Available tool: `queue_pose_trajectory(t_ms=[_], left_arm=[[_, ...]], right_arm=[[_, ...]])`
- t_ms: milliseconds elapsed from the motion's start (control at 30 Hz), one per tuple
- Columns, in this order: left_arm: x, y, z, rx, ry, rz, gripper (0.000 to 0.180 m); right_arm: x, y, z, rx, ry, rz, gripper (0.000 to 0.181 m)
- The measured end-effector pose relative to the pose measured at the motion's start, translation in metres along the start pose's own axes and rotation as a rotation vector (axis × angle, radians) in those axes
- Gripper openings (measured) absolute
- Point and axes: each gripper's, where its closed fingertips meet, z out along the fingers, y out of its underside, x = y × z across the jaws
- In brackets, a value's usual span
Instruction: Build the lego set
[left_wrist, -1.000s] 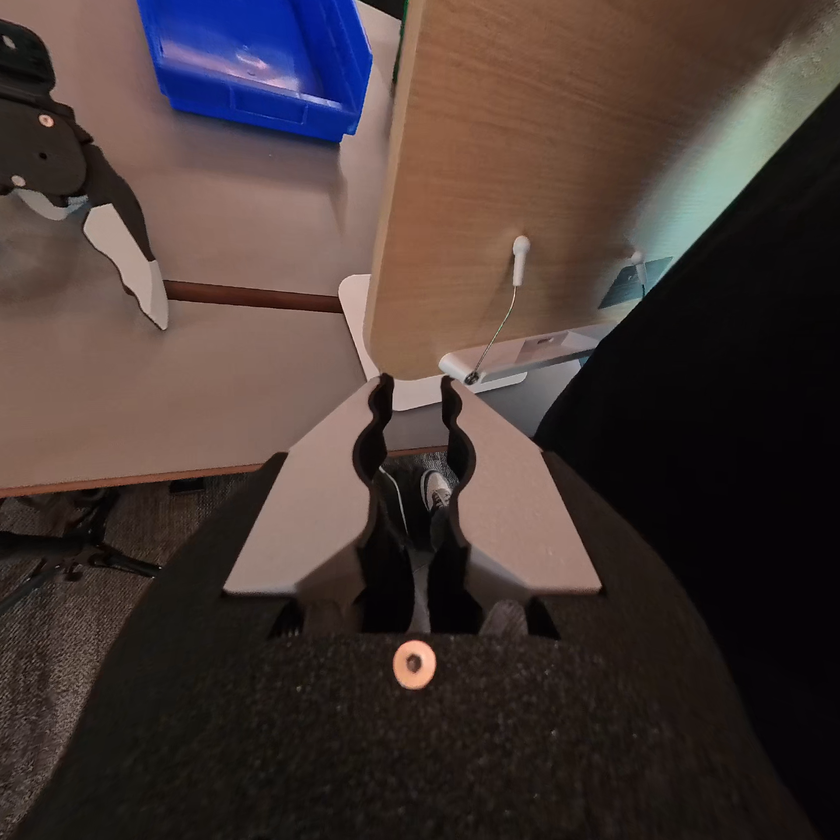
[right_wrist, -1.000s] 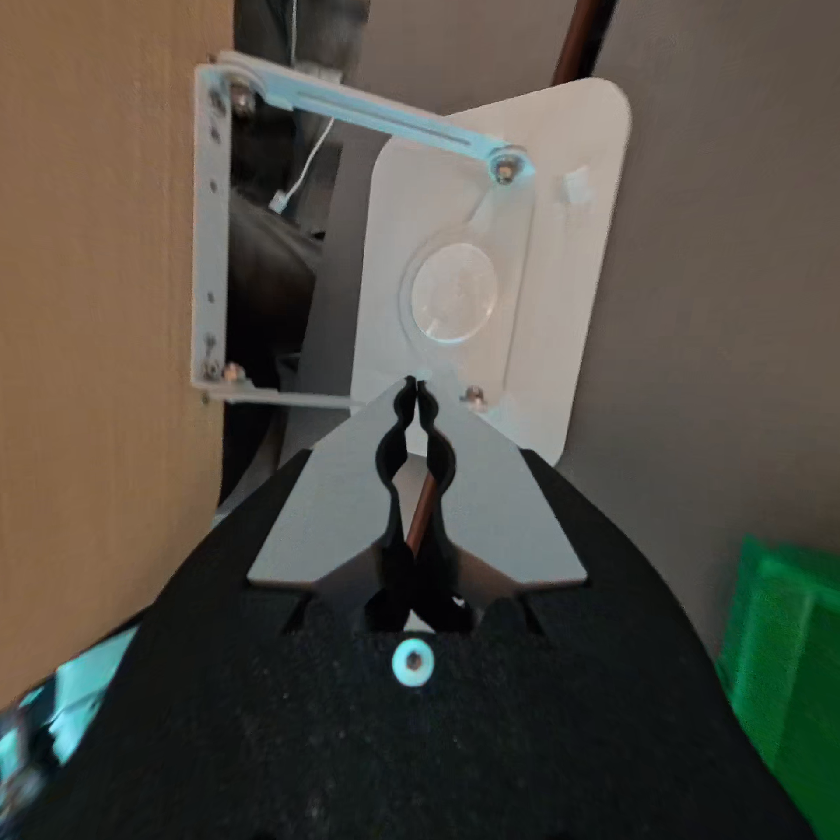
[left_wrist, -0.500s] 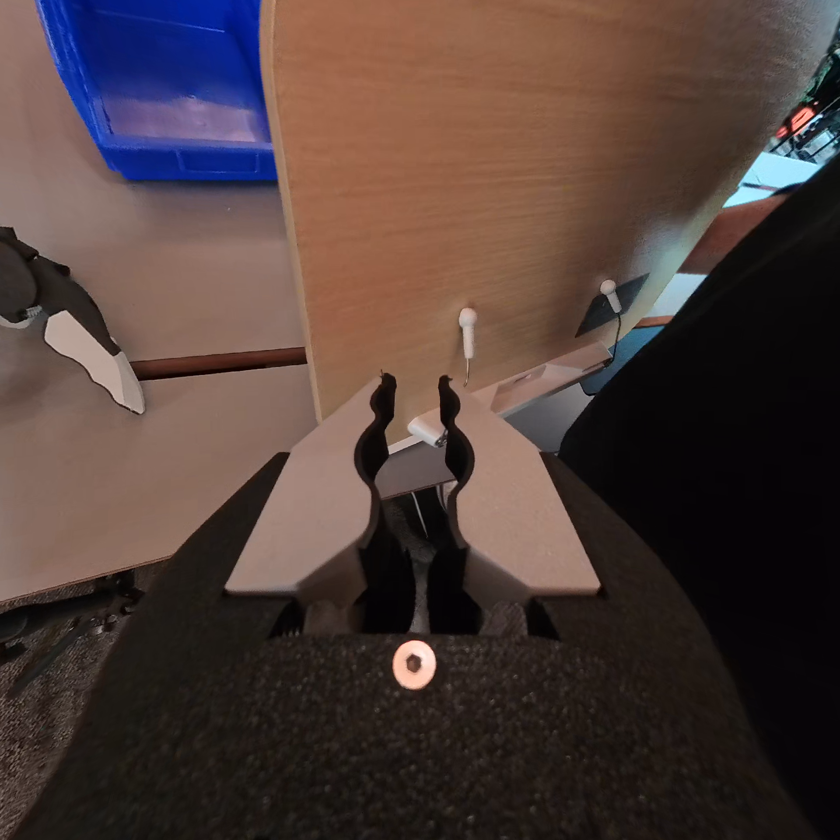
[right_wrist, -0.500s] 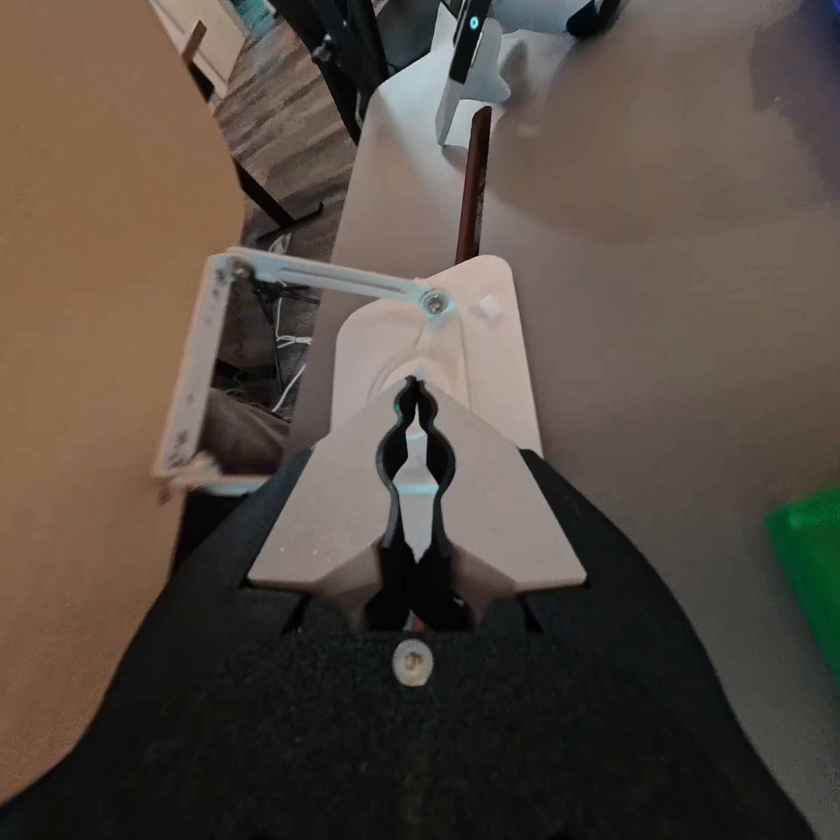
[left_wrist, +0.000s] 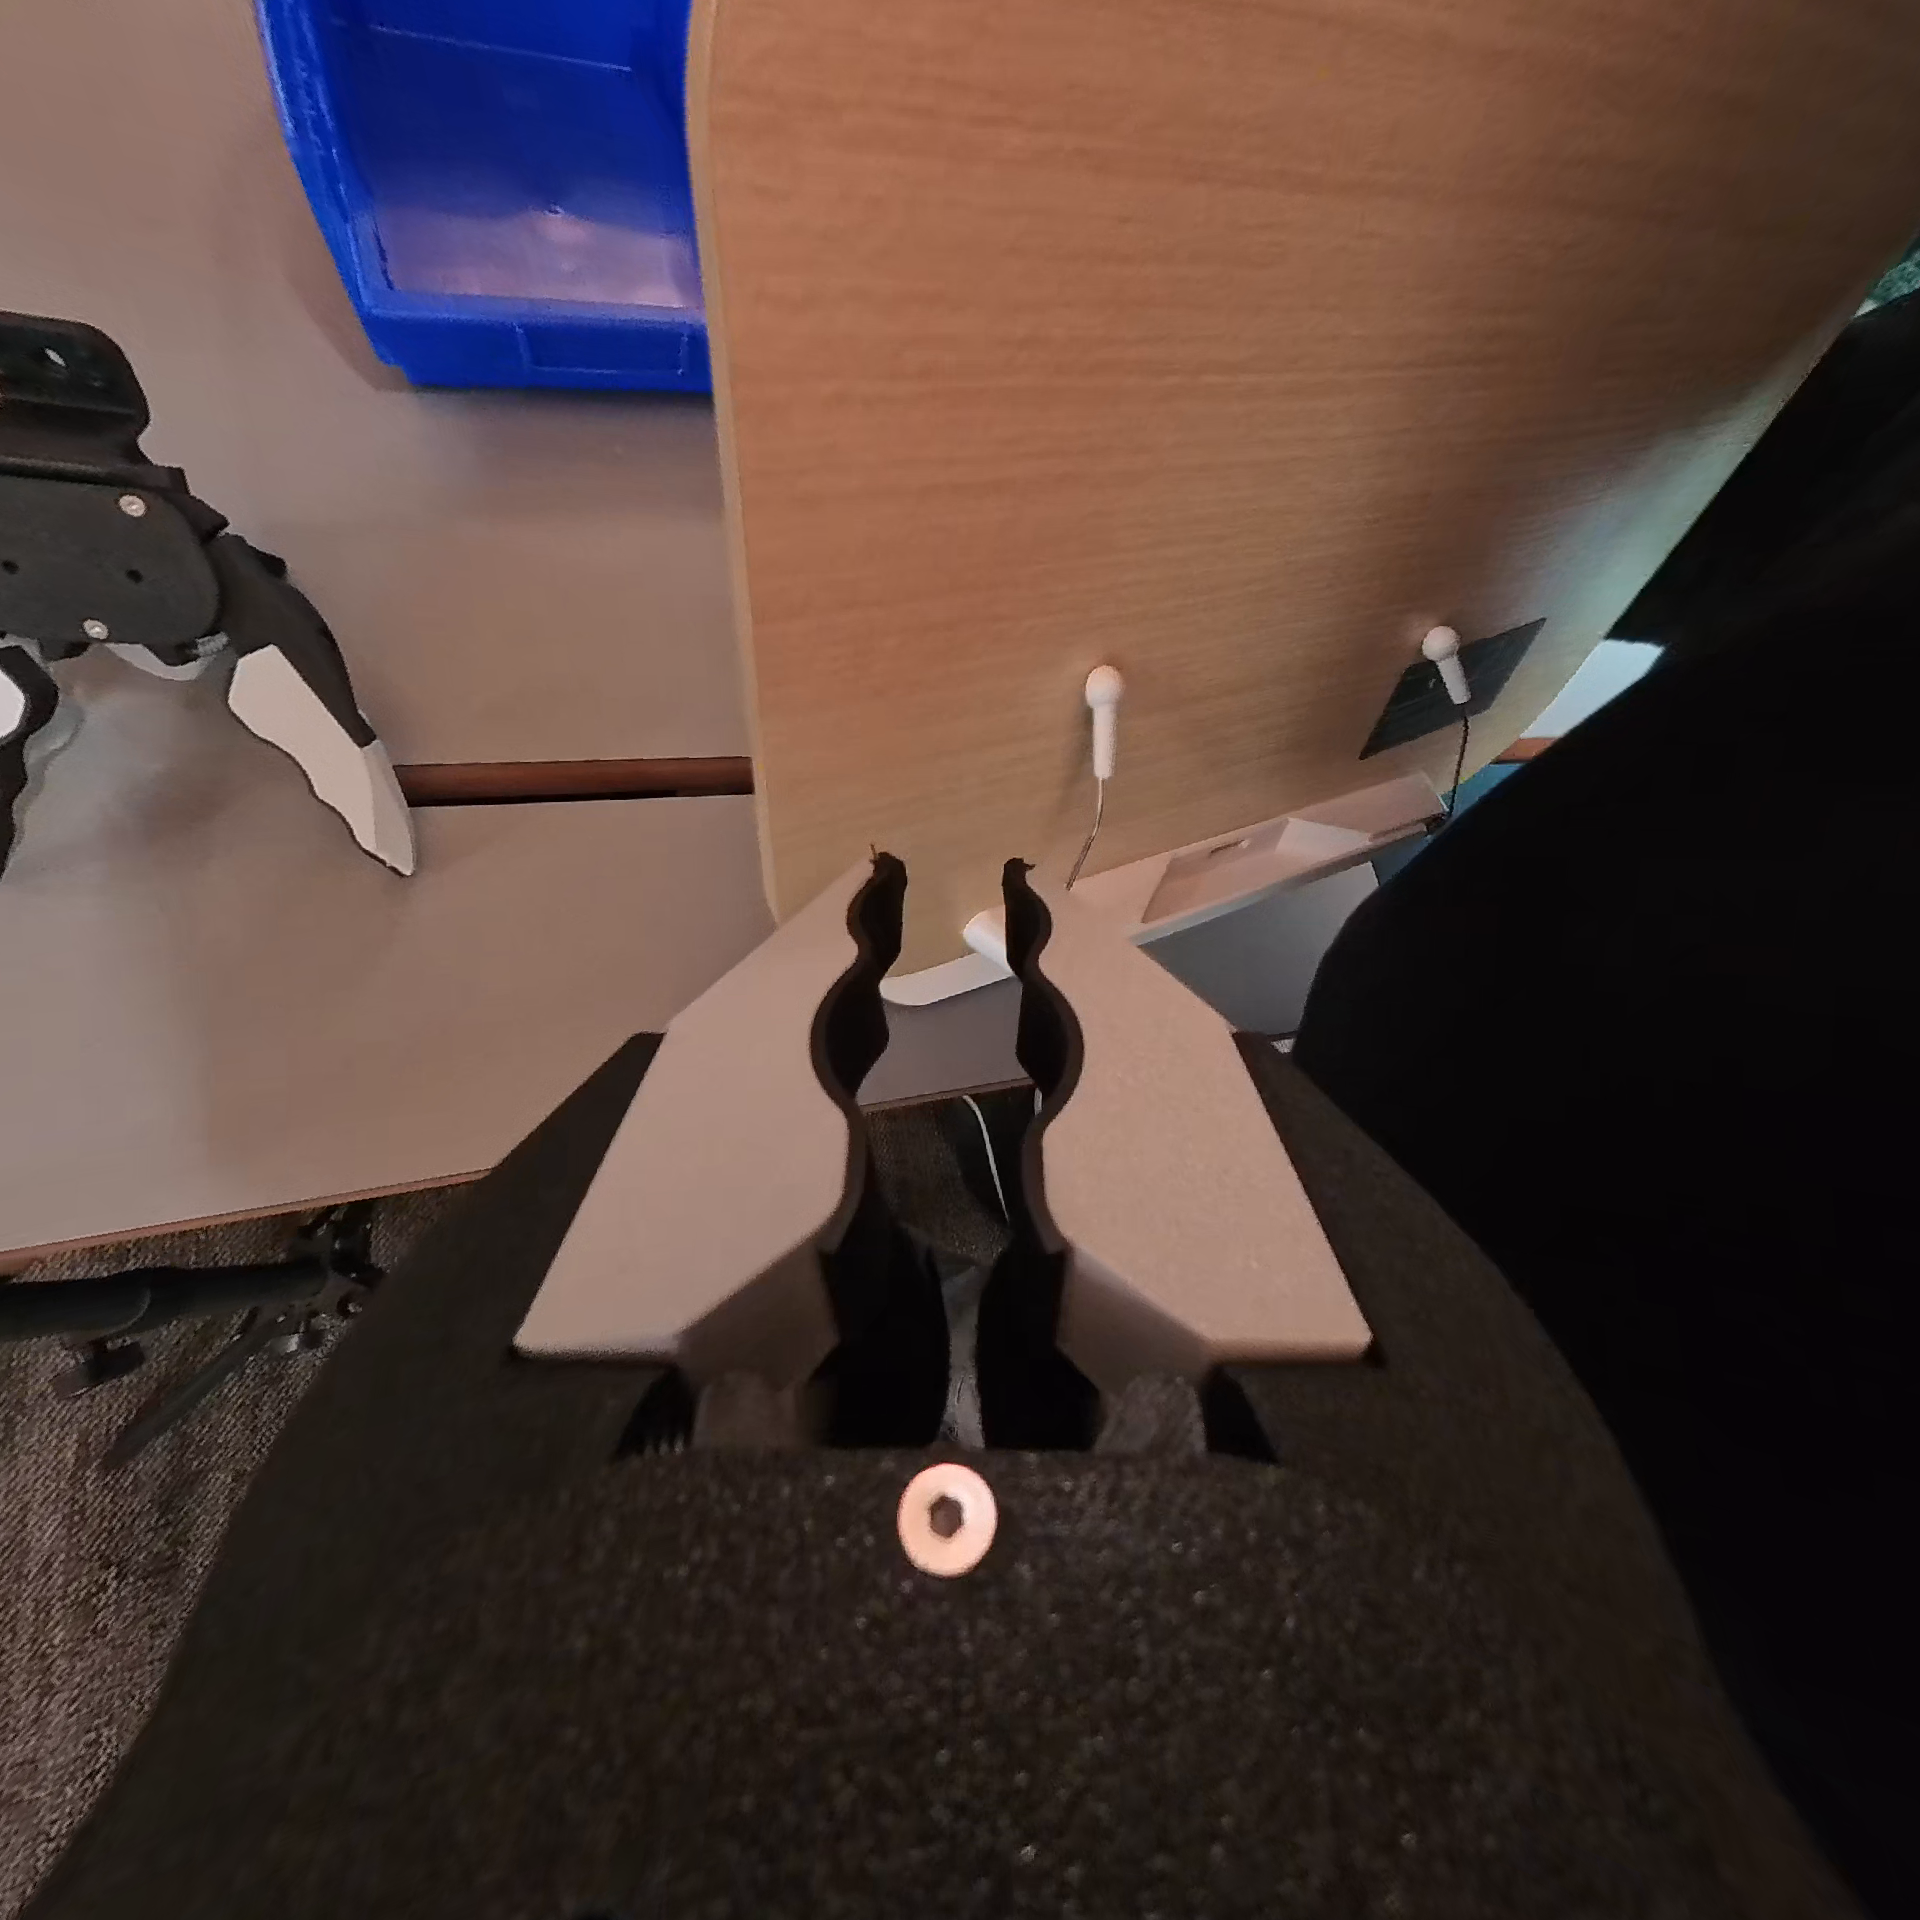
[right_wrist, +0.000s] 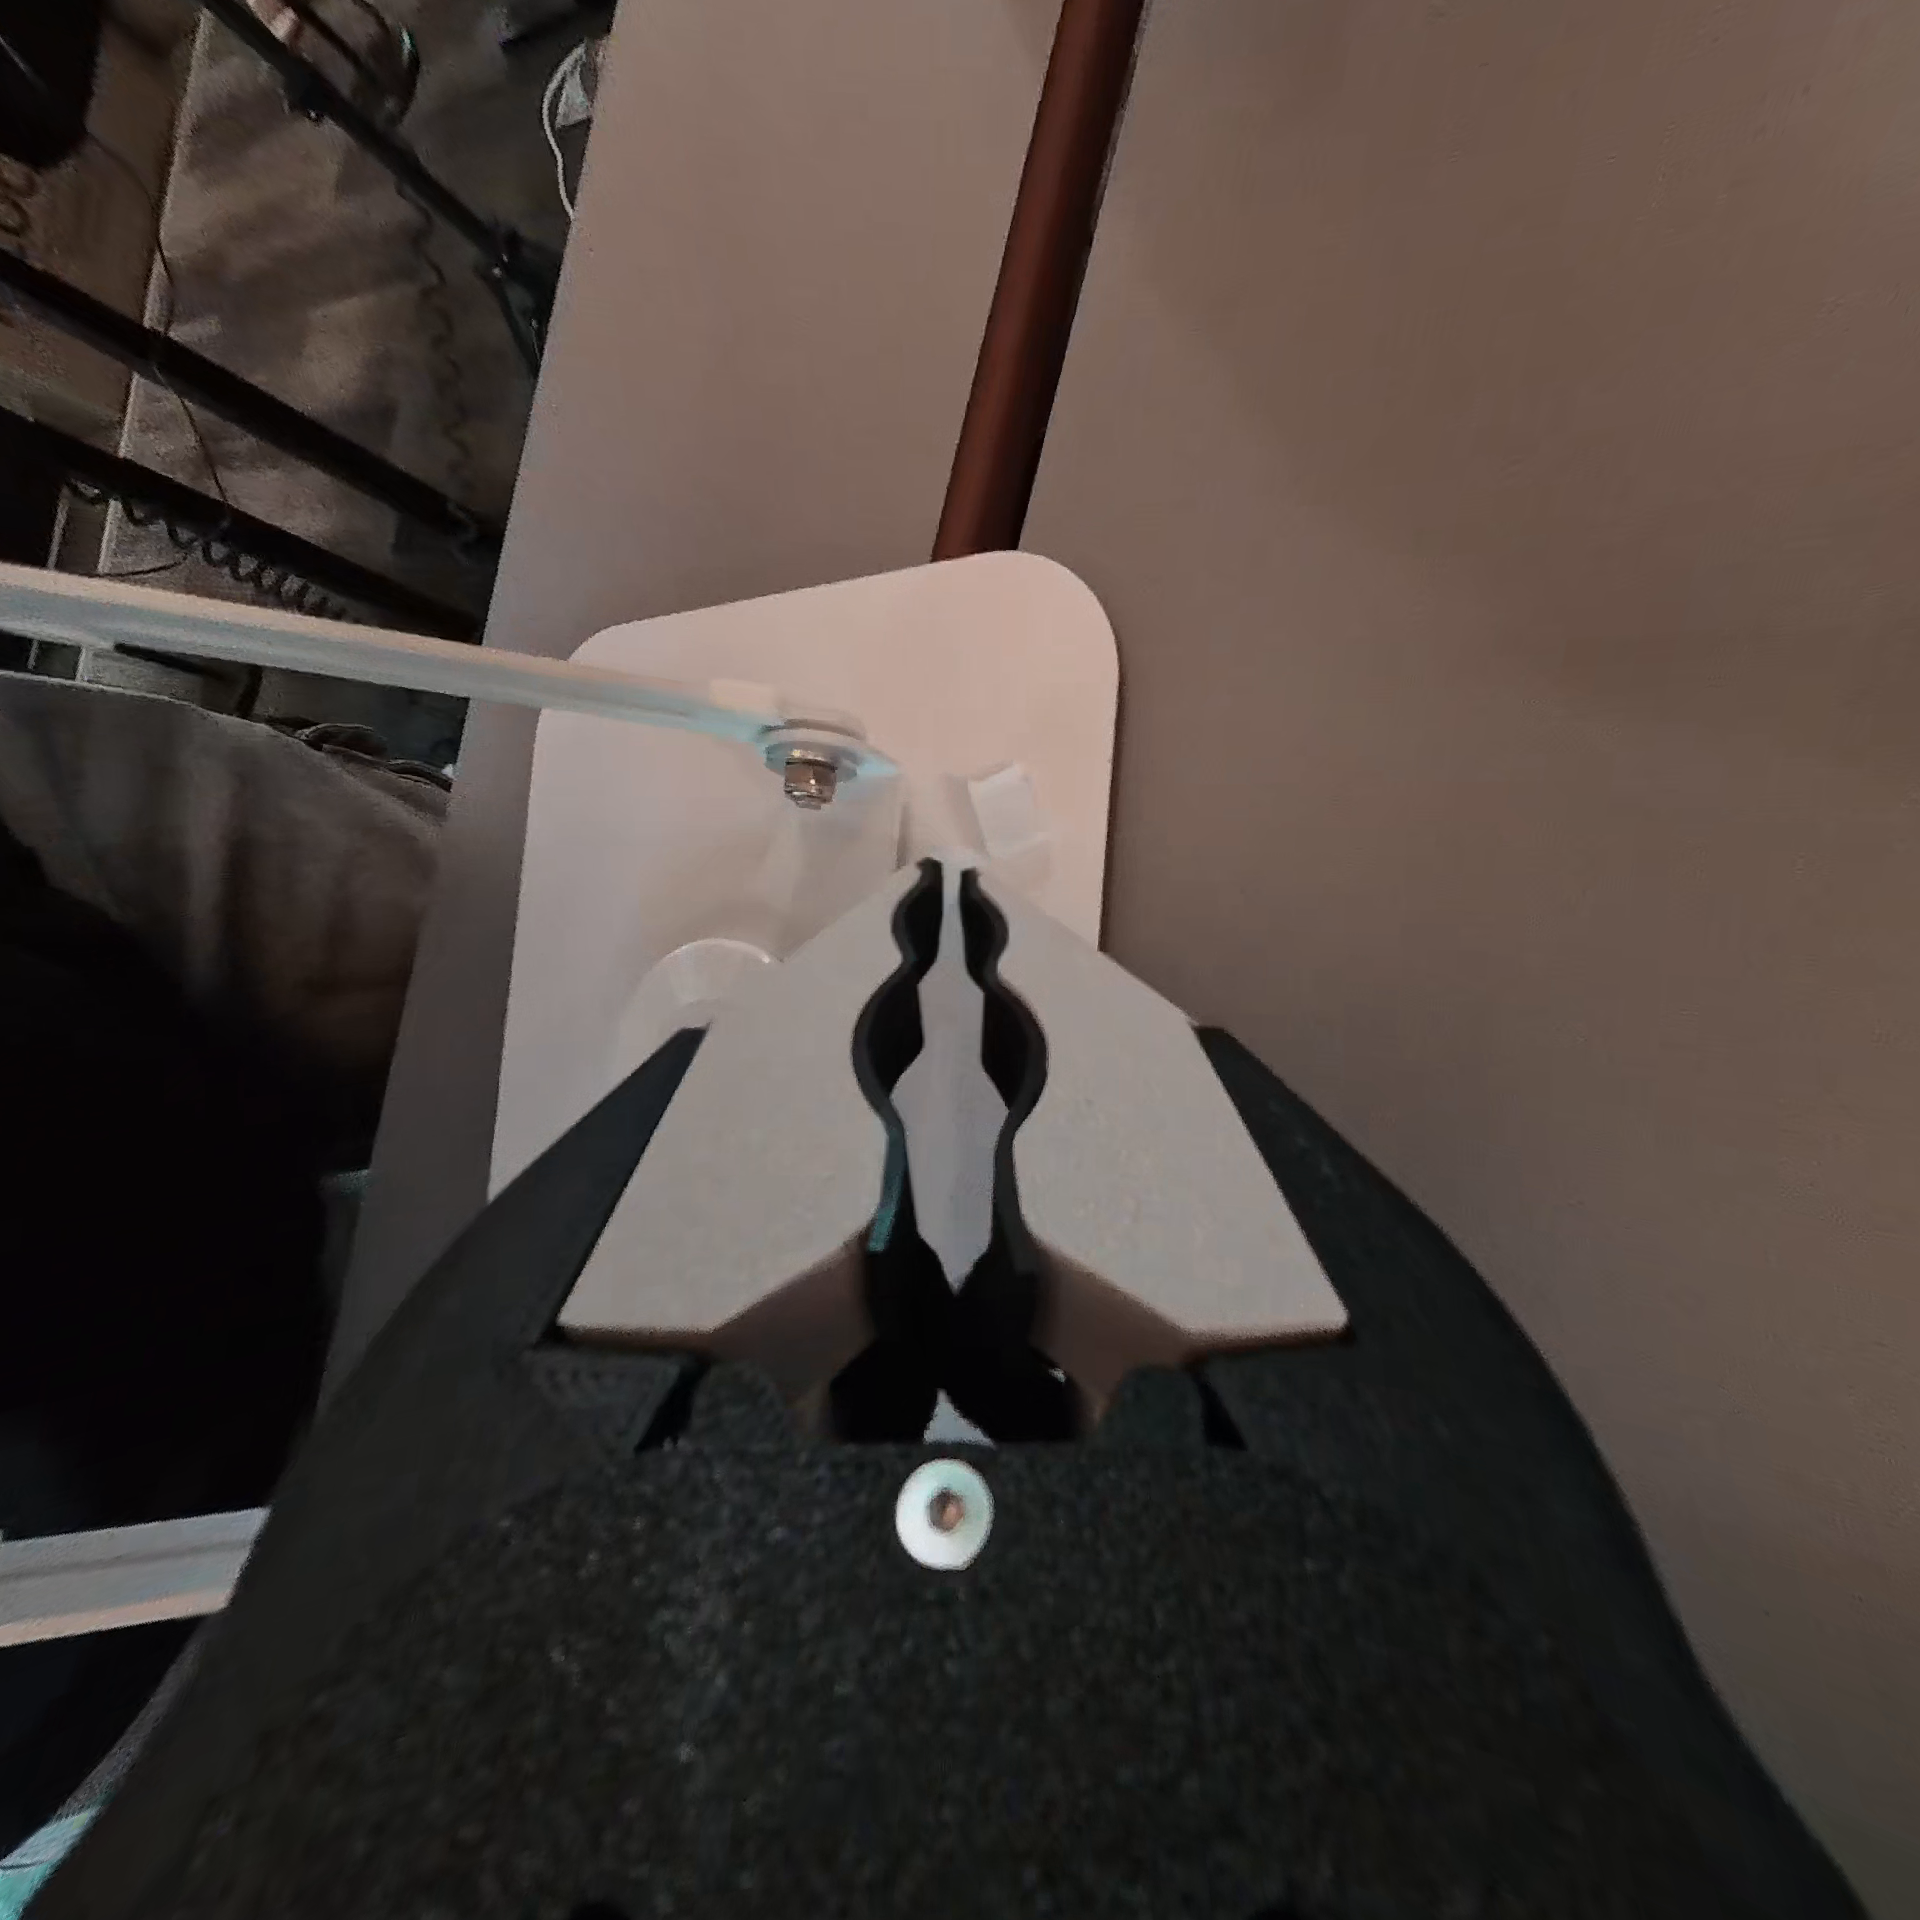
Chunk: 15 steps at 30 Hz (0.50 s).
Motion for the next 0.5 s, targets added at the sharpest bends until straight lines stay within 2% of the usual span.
queue_pose_trajectory(t_ms=[100,233,333,500], left_arm=[[-0.003,0.0,-0.002,0.004,-0.005,0.0,0.017],[-0.006,-0.01,-0.008,0.023,-0.028,0.014,0.018],[-0.001,-0.024,-0.013,0.048,-0.05,0.033,0.02],[0.034,-0.064,-0.019,0.167,-0.14,0.053,0.027]], right_arm=[[0.0,0.0,0.0,-0.014,0.008,-0.009,0.016],[-0.003,-0.011,-0.036,0.048,0.073,-0.053,0.02],[-0.011,-0.04,-0.098,0.186,0.147,-0.077,0.026],[-0.023,-0.075,-0.265,0.484,0.425,-0.136,0.026]])
